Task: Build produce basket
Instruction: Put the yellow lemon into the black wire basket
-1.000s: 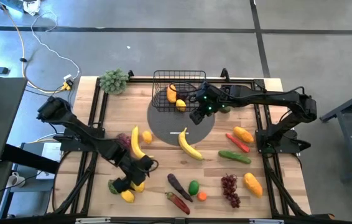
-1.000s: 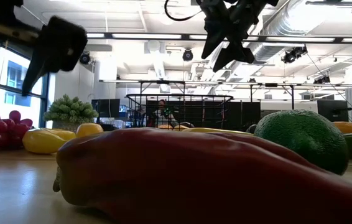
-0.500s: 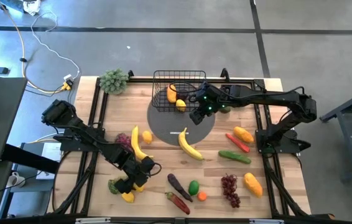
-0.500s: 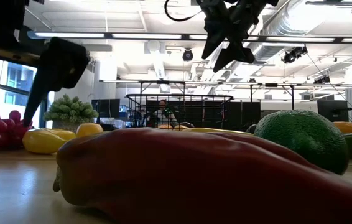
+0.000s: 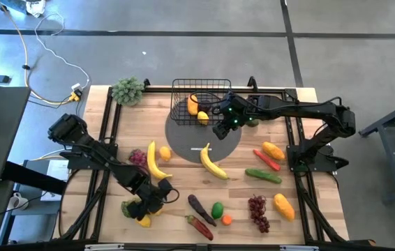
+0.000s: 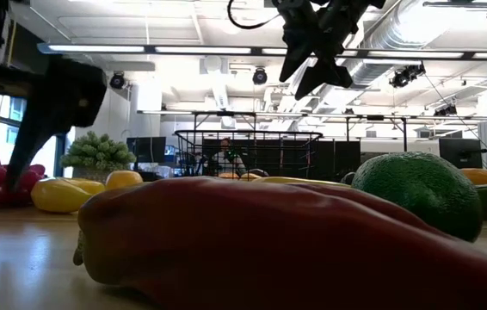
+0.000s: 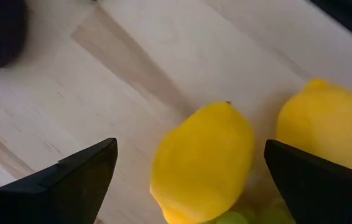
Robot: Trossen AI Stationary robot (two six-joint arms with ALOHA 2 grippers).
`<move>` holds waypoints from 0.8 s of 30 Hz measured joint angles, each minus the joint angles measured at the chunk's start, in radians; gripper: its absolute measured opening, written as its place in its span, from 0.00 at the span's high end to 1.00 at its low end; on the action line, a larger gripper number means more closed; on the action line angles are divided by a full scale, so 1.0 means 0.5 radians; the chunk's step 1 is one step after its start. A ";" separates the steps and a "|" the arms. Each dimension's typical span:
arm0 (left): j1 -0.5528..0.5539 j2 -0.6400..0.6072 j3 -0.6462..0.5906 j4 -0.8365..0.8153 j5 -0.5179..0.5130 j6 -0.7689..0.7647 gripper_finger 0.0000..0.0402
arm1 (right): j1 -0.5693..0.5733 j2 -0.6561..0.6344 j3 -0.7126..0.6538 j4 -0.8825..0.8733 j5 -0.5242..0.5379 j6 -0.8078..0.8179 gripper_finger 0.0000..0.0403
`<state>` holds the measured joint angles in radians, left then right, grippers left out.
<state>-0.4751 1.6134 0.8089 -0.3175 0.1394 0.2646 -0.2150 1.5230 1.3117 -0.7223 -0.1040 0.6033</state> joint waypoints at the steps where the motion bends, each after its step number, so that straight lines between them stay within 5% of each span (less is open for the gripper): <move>1: 0.000 0.016 0.000 -0.002 -0.004 0.000 0.03 | 0.000 0.000 0.000 0.000 0.000 0.000 0.46; 13: 0.001 0.051 0.000 0.016 -0.048 -0.015 0.17 | 0.000 0.000 0.000 0.001 0.000 0.038 0.46; 24: 0.001 0.051 0.000 0.016 -0.049 -0.042 0.49 | 0.000 0.000 0.000 0.001 0.000 0.043 0.46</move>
<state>-0.4747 1.6386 0.8089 -0.3096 0.1150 0.2437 -0.2150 1.5230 1.3117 -0.7219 -0.1040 0.6247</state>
